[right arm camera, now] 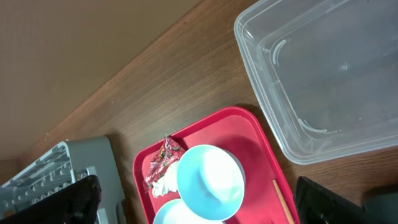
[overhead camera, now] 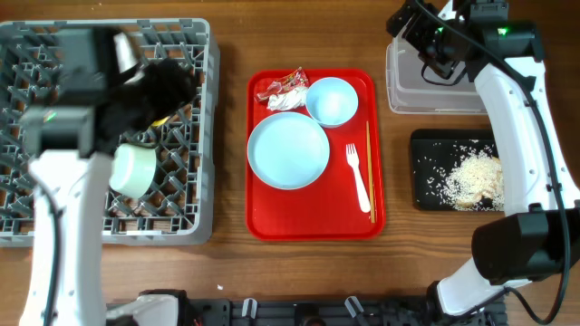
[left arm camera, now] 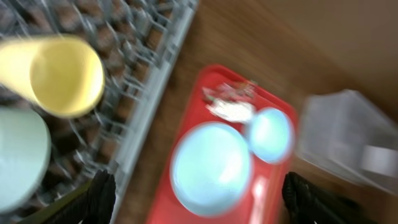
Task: Sort waste into correct bins and load items into the dishwasher rack
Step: 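Release the yellow cup and retract the right arm to the bin, then grasp the yellow cup in the rack with the left gripper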
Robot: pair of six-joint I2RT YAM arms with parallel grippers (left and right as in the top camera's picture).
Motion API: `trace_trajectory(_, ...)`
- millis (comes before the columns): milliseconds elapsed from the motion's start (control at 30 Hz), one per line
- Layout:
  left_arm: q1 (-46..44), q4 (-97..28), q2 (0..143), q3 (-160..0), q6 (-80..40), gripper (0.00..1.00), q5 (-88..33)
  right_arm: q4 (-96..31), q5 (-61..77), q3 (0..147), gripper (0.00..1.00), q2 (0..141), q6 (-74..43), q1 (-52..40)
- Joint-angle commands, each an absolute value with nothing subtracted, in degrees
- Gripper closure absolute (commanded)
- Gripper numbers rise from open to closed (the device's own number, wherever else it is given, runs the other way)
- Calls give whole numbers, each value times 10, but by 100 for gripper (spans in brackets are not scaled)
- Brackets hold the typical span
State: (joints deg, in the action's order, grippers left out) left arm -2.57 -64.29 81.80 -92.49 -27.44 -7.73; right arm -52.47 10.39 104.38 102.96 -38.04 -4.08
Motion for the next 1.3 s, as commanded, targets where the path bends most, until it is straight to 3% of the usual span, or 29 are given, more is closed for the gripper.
trace_trajectory(0,-94,-632,911,-936,-239,7,216,-524,96,1041,0,1037,-377,-42)
trace_trajectory(167,-112,-634,1012,-936,-170,8,342,-524,96,1041,0,1037,-377,-42)
trace_trajectory(567,-103,-638,1090,-932,-152,26,350,-524,96,1041,0,1036,-377,-42)
trace_trajectory(1067,-41,-631,1118,-928,-140,29,294,-524,96,1041,0,1037,-377,-42)
trace_trajectory(1167,-34,-627,1125,-928,-140,38,294,-524,96,1041,0,1037,-377,-42)
trace_trajectory(1267,-18,-625,1126,-928,-148,40,276,-524,96,1041,0,1037,-377,-42)
